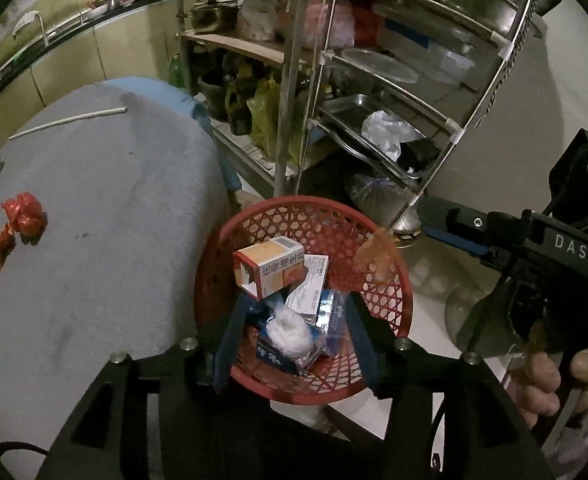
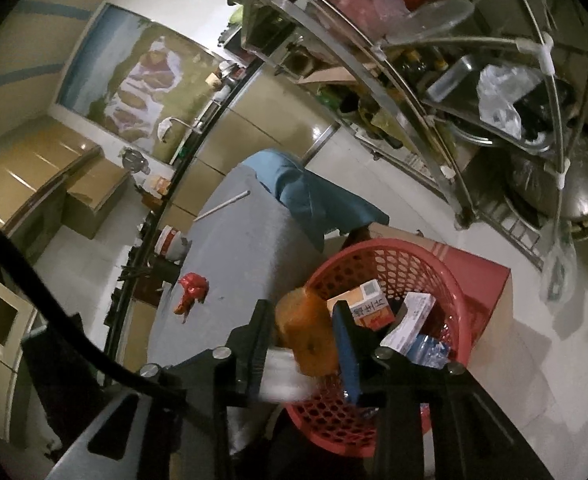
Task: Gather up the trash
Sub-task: 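Carry the tissue and peel to the red basket and open both tools over it, then move both open tools back over the table toward the orange and red bags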
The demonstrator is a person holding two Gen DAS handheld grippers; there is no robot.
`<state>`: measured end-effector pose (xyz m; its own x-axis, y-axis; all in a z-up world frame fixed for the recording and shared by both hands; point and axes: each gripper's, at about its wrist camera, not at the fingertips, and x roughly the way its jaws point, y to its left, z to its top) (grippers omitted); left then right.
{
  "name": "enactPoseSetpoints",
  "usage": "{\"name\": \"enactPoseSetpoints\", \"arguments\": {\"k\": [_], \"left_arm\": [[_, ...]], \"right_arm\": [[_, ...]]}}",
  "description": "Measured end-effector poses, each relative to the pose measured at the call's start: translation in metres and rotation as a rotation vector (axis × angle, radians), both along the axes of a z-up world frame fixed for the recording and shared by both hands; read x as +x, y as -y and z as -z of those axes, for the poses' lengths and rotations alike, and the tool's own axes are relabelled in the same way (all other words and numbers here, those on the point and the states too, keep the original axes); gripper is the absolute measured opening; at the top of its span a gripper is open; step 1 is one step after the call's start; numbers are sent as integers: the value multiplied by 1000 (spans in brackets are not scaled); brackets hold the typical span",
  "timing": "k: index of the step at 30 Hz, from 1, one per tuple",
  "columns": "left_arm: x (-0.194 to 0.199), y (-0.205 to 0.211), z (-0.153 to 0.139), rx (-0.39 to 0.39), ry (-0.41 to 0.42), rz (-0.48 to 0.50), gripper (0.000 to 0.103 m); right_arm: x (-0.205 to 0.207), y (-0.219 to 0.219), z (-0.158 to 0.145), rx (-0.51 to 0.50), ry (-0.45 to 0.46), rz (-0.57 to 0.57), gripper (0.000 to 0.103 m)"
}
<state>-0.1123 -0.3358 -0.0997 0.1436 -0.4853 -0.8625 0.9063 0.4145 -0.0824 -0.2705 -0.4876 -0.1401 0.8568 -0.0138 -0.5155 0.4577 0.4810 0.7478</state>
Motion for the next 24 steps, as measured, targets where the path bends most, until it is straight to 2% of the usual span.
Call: {"name": "enactPoseSetpoints", "arguments": {"k": [3,6,16,24], "left_arm": [[3,-4,-3,-6,8,-12,54],[4,-12,-12,-15,51,-37,54],[9,-45,-50,-41,325,-157,59],[23,-78,-70,-61,428,-263,60]], "right_arm": [[-1,0,-1,-10,0,2,37],[-2,-3,-5,-27,14,4,38],[14,-24,-25,-94,22,-45,38],[32,-45,-31,-118,5,-94,39]]}}
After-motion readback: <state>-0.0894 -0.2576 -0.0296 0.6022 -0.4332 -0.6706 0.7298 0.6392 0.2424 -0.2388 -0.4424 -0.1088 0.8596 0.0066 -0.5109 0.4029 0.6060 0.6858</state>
